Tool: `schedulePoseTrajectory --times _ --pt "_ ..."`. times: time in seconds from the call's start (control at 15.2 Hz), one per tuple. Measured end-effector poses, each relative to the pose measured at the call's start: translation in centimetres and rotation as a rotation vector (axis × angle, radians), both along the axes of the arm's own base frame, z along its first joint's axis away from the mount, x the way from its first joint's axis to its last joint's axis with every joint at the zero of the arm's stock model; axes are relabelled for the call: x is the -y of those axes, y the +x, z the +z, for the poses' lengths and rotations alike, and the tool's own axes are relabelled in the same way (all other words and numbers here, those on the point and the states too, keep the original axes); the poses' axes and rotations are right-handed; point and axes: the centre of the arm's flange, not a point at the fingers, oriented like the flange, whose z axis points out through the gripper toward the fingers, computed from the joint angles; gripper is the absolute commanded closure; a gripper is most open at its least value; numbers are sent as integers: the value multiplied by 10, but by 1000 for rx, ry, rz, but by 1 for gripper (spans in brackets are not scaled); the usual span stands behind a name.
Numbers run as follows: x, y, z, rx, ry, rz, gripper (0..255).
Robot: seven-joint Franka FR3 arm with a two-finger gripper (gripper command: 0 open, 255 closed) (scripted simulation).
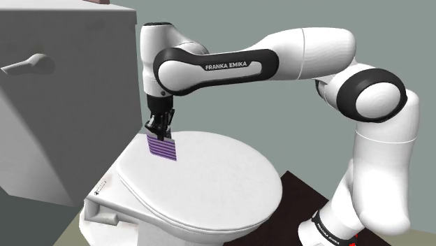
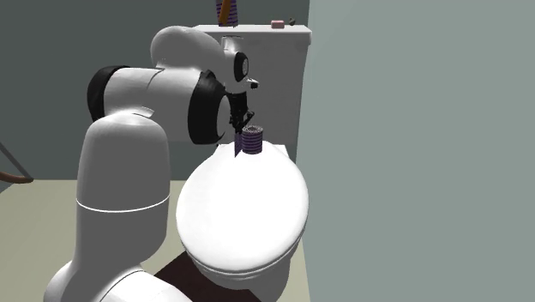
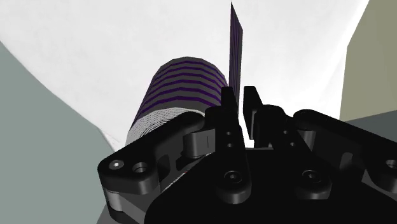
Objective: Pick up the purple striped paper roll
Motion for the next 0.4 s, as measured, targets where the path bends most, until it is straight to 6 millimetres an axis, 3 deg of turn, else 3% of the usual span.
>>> schedulePoseTrajectory --times 0.4 --pt "-1 0 30 0 0 0 255"
